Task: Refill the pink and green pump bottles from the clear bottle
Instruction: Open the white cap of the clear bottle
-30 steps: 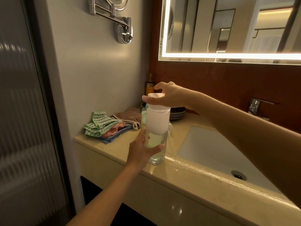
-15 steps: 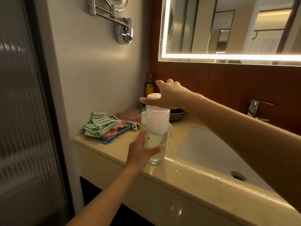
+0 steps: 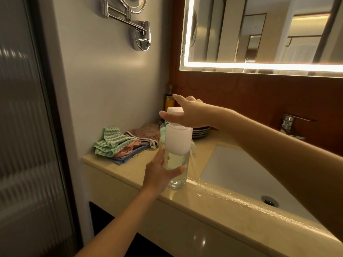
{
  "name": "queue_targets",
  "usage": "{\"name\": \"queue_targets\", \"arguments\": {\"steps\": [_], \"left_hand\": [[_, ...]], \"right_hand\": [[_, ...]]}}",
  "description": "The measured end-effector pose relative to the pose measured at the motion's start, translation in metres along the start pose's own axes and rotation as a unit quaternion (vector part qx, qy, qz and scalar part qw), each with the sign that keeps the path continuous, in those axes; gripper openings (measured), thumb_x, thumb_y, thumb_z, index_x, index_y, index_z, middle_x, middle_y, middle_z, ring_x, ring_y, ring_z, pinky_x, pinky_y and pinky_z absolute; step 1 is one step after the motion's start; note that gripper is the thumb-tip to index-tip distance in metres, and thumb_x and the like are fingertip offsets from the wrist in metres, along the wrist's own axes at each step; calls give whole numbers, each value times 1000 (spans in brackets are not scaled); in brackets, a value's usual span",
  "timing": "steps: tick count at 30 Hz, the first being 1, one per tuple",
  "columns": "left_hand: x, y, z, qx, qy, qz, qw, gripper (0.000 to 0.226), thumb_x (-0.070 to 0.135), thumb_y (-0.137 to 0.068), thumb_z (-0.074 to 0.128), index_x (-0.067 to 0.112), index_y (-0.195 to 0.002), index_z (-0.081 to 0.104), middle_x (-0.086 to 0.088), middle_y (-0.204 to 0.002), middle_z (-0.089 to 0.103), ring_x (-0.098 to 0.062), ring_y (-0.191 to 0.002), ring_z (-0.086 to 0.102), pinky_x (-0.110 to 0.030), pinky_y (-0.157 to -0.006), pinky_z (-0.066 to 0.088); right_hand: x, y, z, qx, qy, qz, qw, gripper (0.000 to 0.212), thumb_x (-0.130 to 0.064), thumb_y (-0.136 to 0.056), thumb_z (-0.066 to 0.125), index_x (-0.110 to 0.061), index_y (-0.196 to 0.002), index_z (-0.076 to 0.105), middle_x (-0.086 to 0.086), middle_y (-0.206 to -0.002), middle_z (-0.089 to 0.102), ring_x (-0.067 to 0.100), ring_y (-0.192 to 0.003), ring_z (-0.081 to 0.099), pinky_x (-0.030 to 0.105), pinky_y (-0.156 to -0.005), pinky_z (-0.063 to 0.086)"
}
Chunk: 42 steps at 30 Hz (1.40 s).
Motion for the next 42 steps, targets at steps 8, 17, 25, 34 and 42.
{"name": "queue_targets", "arguments": {"steps": [8,17,25,34,42], "left_hand": [[0,1,0,-3,-1,2,1000,69,38,-67,79,32,-126,44,0,-122,59,-15,-113,53,-29,-87,47],[0,0,1,-3,8,1,1000,69,36,-67,79,32,-127,45,0,-122,59,-14,-114,52,-29,-89,46],[-7,-3,0,-4,10,-6,1000,67,48,-61,80,41,-119,46,2,-117,61,-15,-110,56,-35,-90,50],[-8,-11,3,-14,20,-7,1000,66,38,-65,80,32,-121,47,-1,-120,61,-20,-114,55,-44,-92,49],[2,-5,3,4,20,1,1000,90,60,-59,66,27,-137,35,1,-135,50,-18,-123,46,-40,-96,45]], "right_hand": [[9,0,10,61,-96,-45,993,61,-49,-85,57,-28,-138,35,9,-134,37,26,-120,38,42,-101,42],[12,-5,4,83,-41,-34,995,87,-69,-74,50,-30,-145,19,6,-146,32,29,-132,32,53,-104,37],[26,-1,-5,240,-188,-20,952,72,-57,-77,60,-23,-136,38,8,-132,47,25,-116,46,40,-94,48],[87,53,81,229,-196,131,944,68,-45,-79,67,-17,-134,39,10,-128,46,23,-112,42,34,-89,39],[86,93,156,58,-134,136,980,82,-58,-75,64,-27,-141,27,-2,-142,38,20,-126,37,40,-106,33]]}}
Point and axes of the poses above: each hand's wrist, its own y-axis away from the middle knuckle, its own z-axis out of the palm, x = y × z, the point moved 4 cm from there along -y, towards the middle knuckle
